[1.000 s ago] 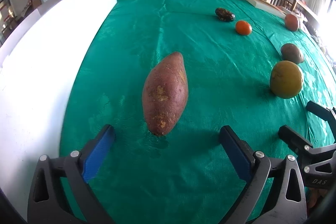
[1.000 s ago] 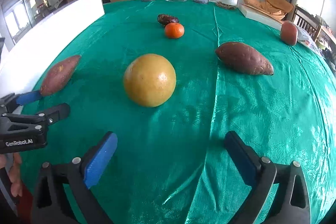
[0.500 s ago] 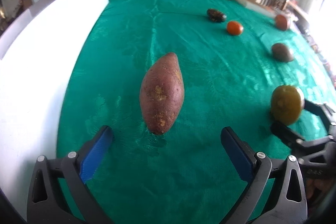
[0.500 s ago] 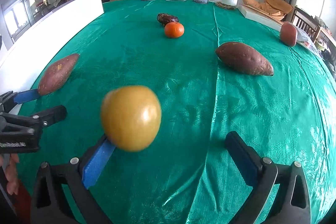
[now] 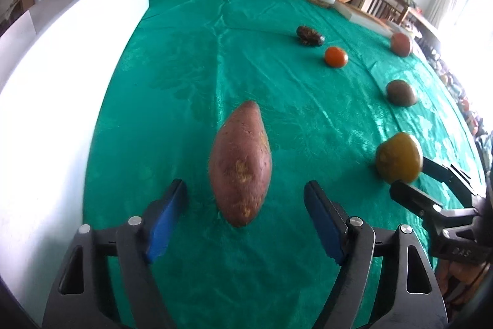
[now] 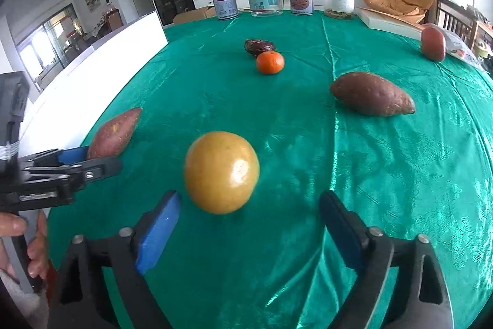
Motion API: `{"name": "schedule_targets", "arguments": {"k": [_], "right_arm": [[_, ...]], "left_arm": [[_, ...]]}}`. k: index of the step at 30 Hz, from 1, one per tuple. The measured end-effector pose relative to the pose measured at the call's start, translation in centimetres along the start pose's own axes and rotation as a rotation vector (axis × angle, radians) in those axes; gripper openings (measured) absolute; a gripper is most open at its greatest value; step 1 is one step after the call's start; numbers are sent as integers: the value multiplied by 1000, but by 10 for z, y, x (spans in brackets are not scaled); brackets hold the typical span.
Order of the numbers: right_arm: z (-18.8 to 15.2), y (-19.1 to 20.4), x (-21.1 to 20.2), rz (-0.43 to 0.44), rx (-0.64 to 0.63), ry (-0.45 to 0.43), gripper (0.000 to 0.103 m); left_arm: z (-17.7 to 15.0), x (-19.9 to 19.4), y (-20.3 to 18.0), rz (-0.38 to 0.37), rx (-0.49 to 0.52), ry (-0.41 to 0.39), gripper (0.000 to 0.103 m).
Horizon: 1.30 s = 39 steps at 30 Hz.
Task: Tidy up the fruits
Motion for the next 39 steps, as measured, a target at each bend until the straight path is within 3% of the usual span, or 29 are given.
{"name": "schedule_targets", "arguments": {"k": [3, 4, 6, 10, 13, 17, 19, 22, 25, 28, 33, 35, 36, 39], "right_arm": [[4, 4, 4, 28, 9, -2, 74], [6, 4, 6, 38, 13, 2, 59], [8, 6, 8, 56, 18, 10, 47], [9, 5, 1, 71, 54, 13, 47], [14, 19, -9, 104, 40, 35, 47], [48, 67, -24, 193, -35, 37, 47], [75, 101, -29, 249, -89, 29, 47], [113, 165, -23, 346, -182, 40, 47], [134, 225, 0, 391, -290, 78, 47], [139, 279, 34, 397, -396, 131, 47], [129, 335, 101, 320, -549, 261, 47], [125, 344, 122, 283, -571, 299, 48], [124, 346, 129, 269, -572, 310, 48], [124, 346, 141, 248, -561, 314, 49]], "left_arm": [[6, 5, -1, 26, -1, 2, 76], [8, 6, -1, 32, -4, 3, 64], [10, 6, -1, 52, 8, 1, 40], [6, -6, 9, 12, -44, 15, 40], [6, -40, 19, -74, -106, 5, 40], [27, -111, 48, -152, -132, -101, 40], [41, -143, 79, -116, -145, -165, 40], [54, -161, 134, -17, -191, -191, 40], [56, -133, 195, 110, -268, -121, 40], [45, -92, 242, 190, -357, 0, 40], [31, -50, 273, 193, -430, 169, 40], [32, -48, 273, 187, -438, 176, 42], [35, -50, 272, 219, -423, 166, 44], [39, -54, 276, 247, -425, 148, 63]]}}
Point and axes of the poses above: each gripper's, at about its wrist camera, not at the fingertips, and x roughly the way its jaws point, y to its left, z to its top, the point moved 4 cm from there along x, roughly the way its jaws point, and after that the axes turned 9 degrees about z, right-handed, at the moved point
